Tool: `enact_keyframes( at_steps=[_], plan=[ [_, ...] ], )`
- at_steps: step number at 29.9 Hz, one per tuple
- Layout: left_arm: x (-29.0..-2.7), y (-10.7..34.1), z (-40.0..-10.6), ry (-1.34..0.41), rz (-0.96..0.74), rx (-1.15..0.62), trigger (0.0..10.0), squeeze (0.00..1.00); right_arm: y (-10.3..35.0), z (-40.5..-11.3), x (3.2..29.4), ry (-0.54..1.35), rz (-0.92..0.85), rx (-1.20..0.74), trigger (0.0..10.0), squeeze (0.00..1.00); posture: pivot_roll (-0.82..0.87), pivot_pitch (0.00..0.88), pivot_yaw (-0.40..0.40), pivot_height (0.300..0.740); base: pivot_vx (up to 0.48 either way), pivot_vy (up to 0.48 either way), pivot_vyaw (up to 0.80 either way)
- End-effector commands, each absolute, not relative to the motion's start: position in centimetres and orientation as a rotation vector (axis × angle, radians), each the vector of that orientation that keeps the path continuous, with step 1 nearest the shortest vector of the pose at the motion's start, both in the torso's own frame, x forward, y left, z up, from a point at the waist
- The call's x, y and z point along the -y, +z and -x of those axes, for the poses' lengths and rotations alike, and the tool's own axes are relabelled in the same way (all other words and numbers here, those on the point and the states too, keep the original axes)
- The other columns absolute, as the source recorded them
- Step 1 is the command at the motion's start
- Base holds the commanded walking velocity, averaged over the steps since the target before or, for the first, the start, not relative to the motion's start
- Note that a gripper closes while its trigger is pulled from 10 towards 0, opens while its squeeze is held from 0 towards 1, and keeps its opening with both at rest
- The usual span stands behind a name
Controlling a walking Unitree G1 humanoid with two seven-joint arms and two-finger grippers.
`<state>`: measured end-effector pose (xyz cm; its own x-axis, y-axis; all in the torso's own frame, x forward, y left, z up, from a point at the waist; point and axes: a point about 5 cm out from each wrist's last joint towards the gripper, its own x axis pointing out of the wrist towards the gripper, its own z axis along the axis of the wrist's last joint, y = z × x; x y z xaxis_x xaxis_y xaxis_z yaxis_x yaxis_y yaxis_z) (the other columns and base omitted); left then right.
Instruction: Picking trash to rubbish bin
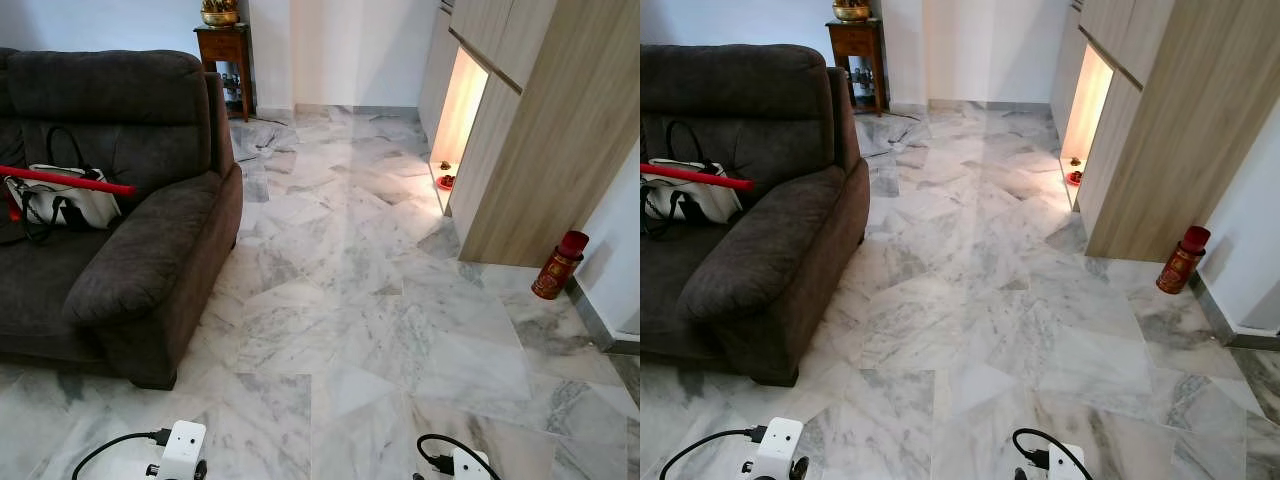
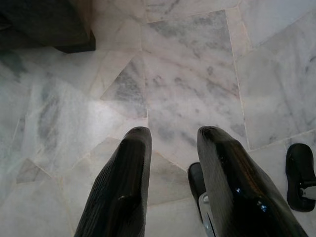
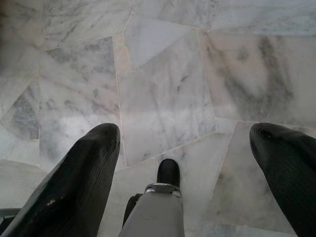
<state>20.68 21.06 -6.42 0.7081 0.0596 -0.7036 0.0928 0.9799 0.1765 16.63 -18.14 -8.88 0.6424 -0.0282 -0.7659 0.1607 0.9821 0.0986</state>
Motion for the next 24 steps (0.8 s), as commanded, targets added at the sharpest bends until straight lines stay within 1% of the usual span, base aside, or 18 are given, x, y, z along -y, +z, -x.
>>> enact_keyframes(
  at_steps=[1,17,19,24],
  plan=[
    [-21.94,-6.79,-20.16,0.064,-0.171,-0.864,10.0,0.0,-8.57,-18.06,18.15,-0.194,-0.179,-0.925,10.0,0.0,0.08,0.0,-0.049,0.74,0.0,0.0,0.0],
    [-21.94,-6.78,-20.19,0.063,-0.172,-0.863,10.0,0.0,-8.63,-17.98,18.09,-0.194,-0.183,-0.935,10.0,0.0,0.08,0.0,-0.049,0.74,0.0,0.0,0.0],
    [-22.55,-6.64,-20.17,0.068,-0.182,-0.861,10.0,0.0,-8.53,-18.17,17.66,-0.185,-0.205,-0.91,10.0,0.0,0.09,0.0,-0.039,0.74,0.0,0.0,0.0],
    [-22.63,-6.56,-20.28,0.064,-0.187,-0.859,10.0,0.0,-8.52,-18.19,17.55,-0.186,-0.213,-0.904,10.0,0.0,0.09,0.0,-0.033,0.74,0.0,0.0,0.0]
  ],
)
